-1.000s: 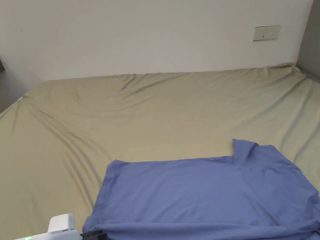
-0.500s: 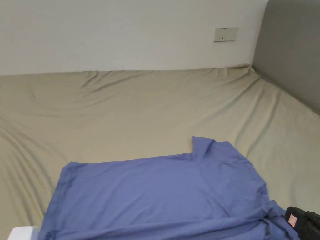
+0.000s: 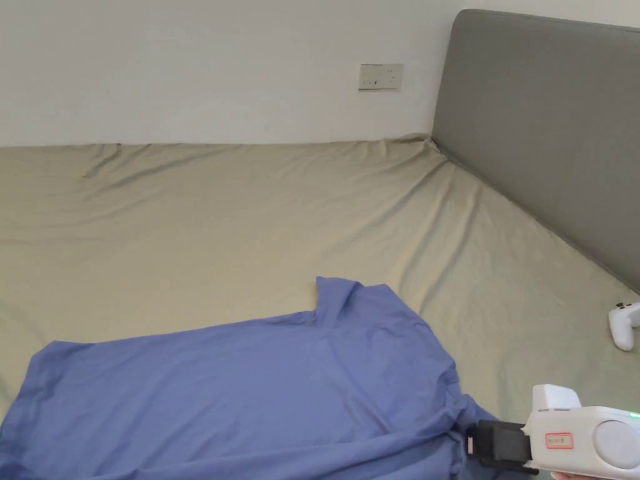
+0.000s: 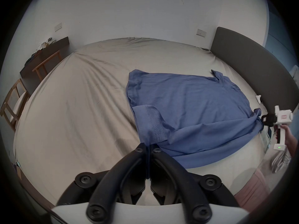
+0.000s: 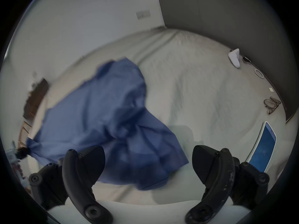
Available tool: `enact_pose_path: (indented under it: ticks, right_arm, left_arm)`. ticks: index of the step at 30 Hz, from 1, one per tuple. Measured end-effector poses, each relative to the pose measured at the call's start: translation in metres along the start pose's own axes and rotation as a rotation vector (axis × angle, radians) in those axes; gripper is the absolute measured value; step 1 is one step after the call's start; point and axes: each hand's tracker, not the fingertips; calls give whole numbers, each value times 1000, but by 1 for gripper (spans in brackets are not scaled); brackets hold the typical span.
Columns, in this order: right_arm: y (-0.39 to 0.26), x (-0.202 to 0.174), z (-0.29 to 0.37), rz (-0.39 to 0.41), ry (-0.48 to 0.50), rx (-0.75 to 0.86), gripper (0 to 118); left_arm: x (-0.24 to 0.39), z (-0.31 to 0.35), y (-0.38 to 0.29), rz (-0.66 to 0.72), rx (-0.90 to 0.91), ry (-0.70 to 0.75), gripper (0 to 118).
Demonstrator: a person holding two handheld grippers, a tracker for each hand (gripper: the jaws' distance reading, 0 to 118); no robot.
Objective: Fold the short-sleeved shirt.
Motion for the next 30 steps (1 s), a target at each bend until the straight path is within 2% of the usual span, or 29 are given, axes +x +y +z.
enact_pose_path:
  ticks: [1, 3, 4, 5, 6, 7, 8, 9, 11, 13, 15, 17, 19, 21, 22, 23, 24, 25, 26, 27, 28, 30]
  right_arm:
    - [0, -1, -10, 23, -8, -31, 68]
    - [-3, -8, -22, 58, 18, -92, 67]
    - [0, -20, -7, 121, -62, -59, 67]
    - [1, -24, -4, 173, -43, -42, 57]
    - [3, -23, -3, 158, 7, -54, 24]
    - [4, -20, -1, 128, 76, -60, 10]
    - [3, -28, 18, 124, 25, -44, 10]
    - [4, -27, 24, 167, 6, -46, 10]
    - [2, -22, 41, 217, 30, -40, 10]
    - [-1, -16, 66, 212, 55, -32, 10]
    - [-9, -5, 87, 173, 110, -66, 10]
    - [-25, 3, 106, 116, 100, -104, 10]
    - [-48, 16, 104, 101, 85, -168, 10]
    - [-68, 24, 88, 110, 104, -184, 10]
    - [-76, 27, 81, 102, 99, -179, 10]
    - [-81, 29, 76, 77, 88, -176, 10]
    - [-82, 27, 77, 40, 87, -161, 16]
    - [-83, 25, 78, 42, 87, -132, 38]
    - [-83, 22, 82, 59, 63, -83, 70]
    - [-82, 19, 87, 83, 42, -33, 102]
    - [-80, 11, 94, 115, 22, 4, 118]
    - [-74, 3, 109, 132, 4, 71, 110]
  left_arm:
    - [1, 0, 1, 11, 1, -5, 3]
    - [-1, -2, 1, 47, -8, -24, 3]
    - [-2, -3, 0, 55, -10, -22, 3]
    - [-2, -4, 0, 55, -15, -18, 3]
    - [-2, -5, -1, 52, -21, -11, 3]
    - [-10, -11, -2, 43, -26, 6, 3]
    - [-12, -11, -2, 34, -31, 20, 3]
    - [-14, -9, -2, 35, -31, 18, 3]
    - [-20, 0, -3, 49, -27, 2, 2]
    - [-24, 15, -5, 57, -19, -4, 2]
    - [-15, 39, -10, 54, -55, -20, 2]
    - [-13, 53, -29, 25, -130, -26, 2]
    - [-19, 54, -55, 28, -204, -31, 2]
    - [-27, 43, -79, 73, -258, -95, 3]
    - [-30, 37, -90, 104, -266, -99, 6]
    - [-39, 28, -99, 127, -244, -95, 18]
    - [-44, 24, -105, 140, -194, -101, 41]
    - [-45, 24, -107, 155, -167, -85, 81]
    - [-46, 27, -109, 166, -145, -54, 105]
    - [-45, 33, -105, 172, -113, -53, 118]
    - [-45, 40, -103, 177, -63, -68, 118]
    - [-43, 59, -94, 176, 71, -107, 117]
